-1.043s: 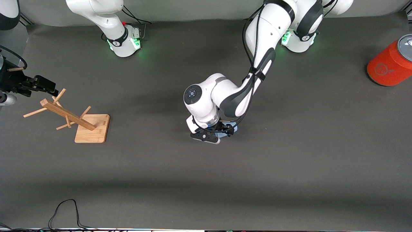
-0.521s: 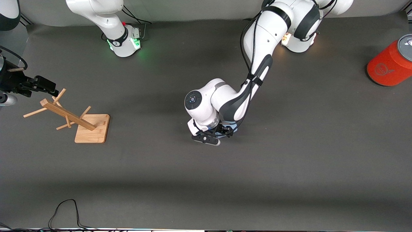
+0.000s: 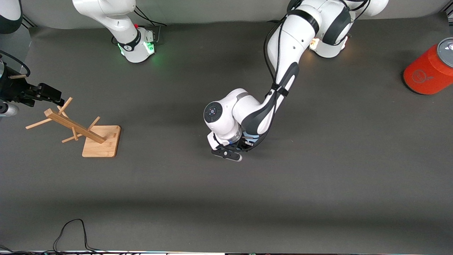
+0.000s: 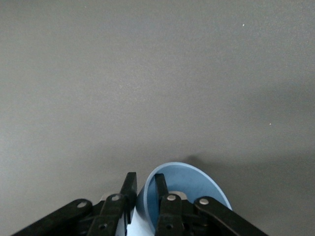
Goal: Rotate and upright cup with both arms
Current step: 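Grasp the cup rim with the left gripper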
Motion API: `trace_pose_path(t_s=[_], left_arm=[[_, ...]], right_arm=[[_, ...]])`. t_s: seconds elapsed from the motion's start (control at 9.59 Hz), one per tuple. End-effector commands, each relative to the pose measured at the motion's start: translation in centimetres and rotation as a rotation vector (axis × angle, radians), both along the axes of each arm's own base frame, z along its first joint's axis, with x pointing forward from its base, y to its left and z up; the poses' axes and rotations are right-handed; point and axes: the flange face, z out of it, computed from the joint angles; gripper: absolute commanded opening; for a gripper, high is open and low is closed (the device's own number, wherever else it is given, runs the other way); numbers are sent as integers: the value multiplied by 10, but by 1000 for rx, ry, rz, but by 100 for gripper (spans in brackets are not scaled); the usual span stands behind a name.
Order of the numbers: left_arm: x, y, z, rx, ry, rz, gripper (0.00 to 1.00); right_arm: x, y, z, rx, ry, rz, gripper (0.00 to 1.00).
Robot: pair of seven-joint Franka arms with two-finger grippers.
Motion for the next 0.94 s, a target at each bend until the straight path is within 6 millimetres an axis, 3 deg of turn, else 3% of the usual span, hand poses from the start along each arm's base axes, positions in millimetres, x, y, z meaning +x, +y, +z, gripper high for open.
trace_pose_path(t_s=[0.0,0.21,0.52,0.83], left_arm=[[11,9,9,22,21,-88,0],[27,27,34,11,24,-74,0],[57,60,98,-58,-21,5,0],[55,82,200,-161,-67,101,0]], right_arm=[[2,1,2,14,-14,9,100],[2,1,1,13,-12,9,100],[3,2,0,14,-12,12,100],[7,3,-1,12,-9,15,100]])
